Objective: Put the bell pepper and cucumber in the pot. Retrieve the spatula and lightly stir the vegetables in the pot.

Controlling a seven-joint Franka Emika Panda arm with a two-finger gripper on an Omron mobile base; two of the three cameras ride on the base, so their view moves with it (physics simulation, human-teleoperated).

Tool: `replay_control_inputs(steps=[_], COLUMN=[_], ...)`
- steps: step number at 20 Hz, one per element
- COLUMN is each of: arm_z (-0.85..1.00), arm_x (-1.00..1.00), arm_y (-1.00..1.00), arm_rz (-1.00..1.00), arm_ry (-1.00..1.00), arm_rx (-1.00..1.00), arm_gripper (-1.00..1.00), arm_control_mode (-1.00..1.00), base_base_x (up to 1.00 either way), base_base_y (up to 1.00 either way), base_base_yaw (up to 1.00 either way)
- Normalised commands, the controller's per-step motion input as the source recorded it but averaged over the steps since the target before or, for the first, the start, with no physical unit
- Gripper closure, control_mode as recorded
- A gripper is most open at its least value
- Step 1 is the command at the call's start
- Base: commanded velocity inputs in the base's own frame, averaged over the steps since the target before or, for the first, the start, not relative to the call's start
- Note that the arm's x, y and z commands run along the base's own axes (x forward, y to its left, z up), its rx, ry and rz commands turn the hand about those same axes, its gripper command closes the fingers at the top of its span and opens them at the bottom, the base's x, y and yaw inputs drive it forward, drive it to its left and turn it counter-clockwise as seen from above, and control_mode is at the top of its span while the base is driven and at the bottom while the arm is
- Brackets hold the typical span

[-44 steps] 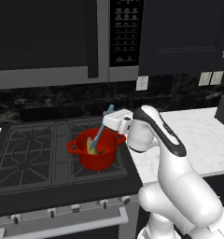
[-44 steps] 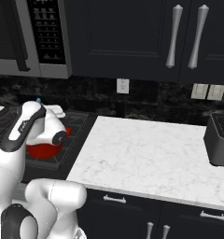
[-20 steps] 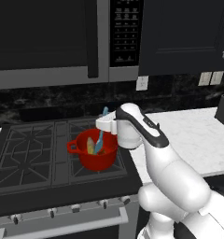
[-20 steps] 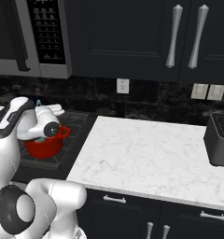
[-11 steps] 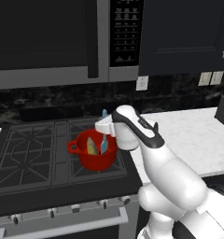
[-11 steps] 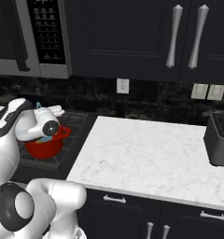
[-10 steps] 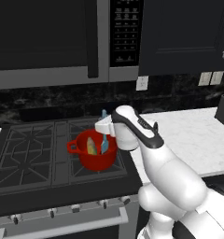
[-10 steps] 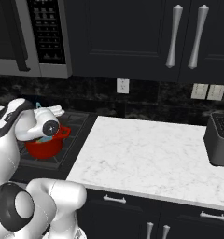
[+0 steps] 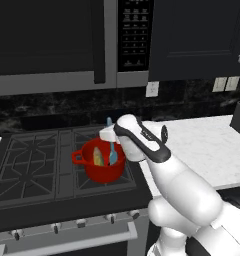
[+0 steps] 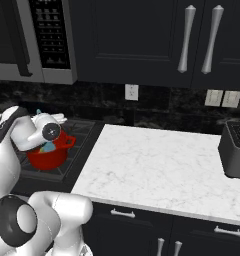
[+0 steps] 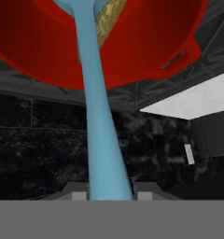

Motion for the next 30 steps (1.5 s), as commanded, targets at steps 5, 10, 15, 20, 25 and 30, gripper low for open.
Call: replay_control_inputs(steps=[5, 10, 15, 20, 25, 30], arm_z=[0.35, 0.2, -0.27, -0.37, -0.07, 0.0], arm_x=[-0.28, -0.09, 0.0, 0.01, 0.09, 0.25], arm_y=[0.0, 0.0, 0.0, -0.01, 0.0, 0.0], arm_rz=[0.08, 0.09, 0.07, 0.05, 0.07, 0.07], arm_ry=[0.0, 0.0, -0.02, -0.02, -0.09, -0.16], arm_rx=[0.15, 0.14, 0.0, 0.0, 0.0, 0.0], arm_gripper=[1.0, 1.0, 1.0, 1.0, 1.0, 1.0], arm_control_mode=[-1.0, -1.0, -1.0, -1.0, -1.0, -1.0], base_base_x=[0.0, 0.0, 0.0, 0.0, 0.0, 0.0], base_base_y=[0.0, 0.0, 0.0, 0.0, 0.0, 0.0], base_base_yaw=[0.0, 0.0, 0.0, 0.0, 0.0, 0.0])
